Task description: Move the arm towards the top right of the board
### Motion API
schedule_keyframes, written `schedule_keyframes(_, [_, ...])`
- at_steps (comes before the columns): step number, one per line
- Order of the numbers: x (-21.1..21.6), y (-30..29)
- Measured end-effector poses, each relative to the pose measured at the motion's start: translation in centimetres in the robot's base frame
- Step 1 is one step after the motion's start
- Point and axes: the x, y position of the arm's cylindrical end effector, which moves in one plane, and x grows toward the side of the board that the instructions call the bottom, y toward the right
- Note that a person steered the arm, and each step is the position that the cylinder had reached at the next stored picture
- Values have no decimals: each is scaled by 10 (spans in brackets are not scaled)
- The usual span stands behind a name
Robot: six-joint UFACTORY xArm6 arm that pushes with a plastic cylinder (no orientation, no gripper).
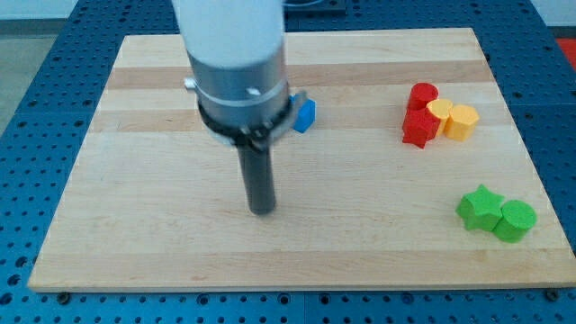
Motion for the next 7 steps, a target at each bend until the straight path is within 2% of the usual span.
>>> schedule_keyframes(1, [7, 66])
schedule_keyframes(2, [-8, 118])
schedule_keyframes(4, [-12, 120])
schedule_keyframes(5, [-59, 112])
schedule_keyframes(7, [-59, 112])
